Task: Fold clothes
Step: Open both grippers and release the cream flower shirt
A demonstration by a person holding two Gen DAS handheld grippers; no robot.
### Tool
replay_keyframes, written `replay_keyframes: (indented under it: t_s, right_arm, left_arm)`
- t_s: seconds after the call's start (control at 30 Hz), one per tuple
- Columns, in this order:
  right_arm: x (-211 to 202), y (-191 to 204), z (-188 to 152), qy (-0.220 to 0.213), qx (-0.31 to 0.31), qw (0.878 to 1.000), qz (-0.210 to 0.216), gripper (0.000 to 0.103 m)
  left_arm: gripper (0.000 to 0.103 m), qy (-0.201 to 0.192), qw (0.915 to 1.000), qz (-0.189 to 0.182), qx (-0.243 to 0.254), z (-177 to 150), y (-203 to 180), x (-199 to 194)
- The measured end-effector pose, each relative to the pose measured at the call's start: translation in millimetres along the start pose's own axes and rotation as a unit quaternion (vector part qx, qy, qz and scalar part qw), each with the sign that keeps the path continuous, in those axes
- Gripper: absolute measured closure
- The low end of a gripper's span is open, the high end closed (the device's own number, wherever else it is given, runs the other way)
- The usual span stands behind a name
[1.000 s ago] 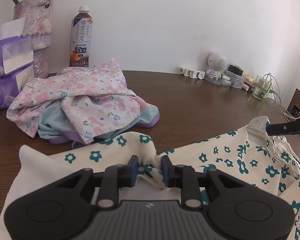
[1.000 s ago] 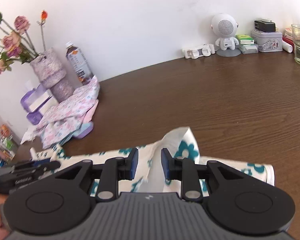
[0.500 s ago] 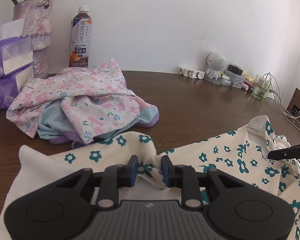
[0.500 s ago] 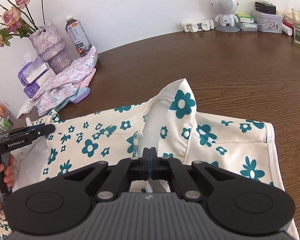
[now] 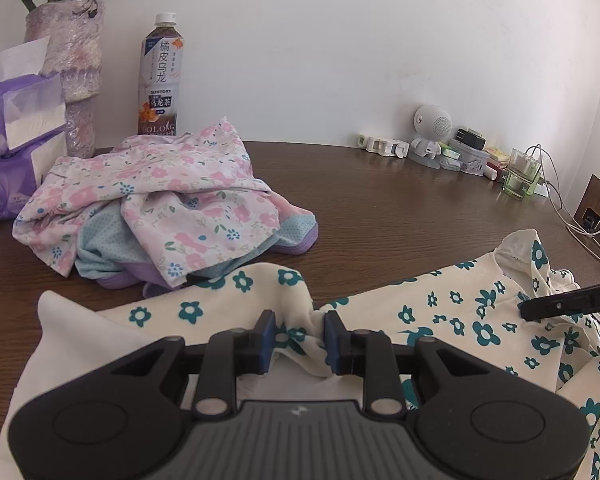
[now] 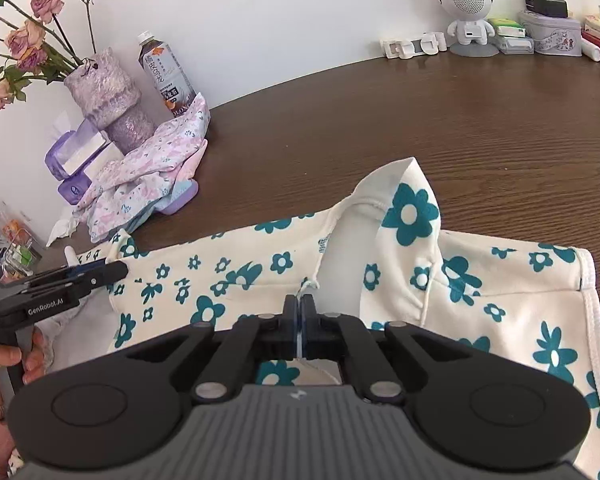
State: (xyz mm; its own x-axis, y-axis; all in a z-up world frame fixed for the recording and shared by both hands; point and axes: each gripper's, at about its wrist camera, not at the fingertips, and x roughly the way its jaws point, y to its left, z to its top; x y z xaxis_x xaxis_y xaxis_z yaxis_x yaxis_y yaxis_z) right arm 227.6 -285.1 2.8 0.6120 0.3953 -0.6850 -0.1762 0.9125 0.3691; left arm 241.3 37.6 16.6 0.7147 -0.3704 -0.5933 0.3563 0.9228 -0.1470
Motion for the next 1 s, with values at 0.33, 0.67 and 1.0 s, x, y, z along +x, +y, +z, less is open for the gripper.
replay_keyframes:
  t_s: [0.33, 0.67, 1.0]
  right_arm:
    - [-27.0, -7.5, -6.8, -0.050, 0.041, 0.998, 0.005, 0.073]
    - [-70.7, 2.6, -42.9, -0.087, 0.007, 0.996, -0.031, 0.065]
    - [-126.9, 0.2, -83.0, -0.133, 0.024, 0.991, -0.012, 0.040]
  left_arm:
    - [0.077, 0.000, 1.0000, -0.002, -0.001, -0.2, 0.3, -0.2]
    - [0.064, -0.002, 0.9999, -0.016, -0.003, 0.7, 0.7, -1.8]
    - [0.015, -0.046, 0.9972, -0.047, 0.034, 13.6, -29.2, -73.6]
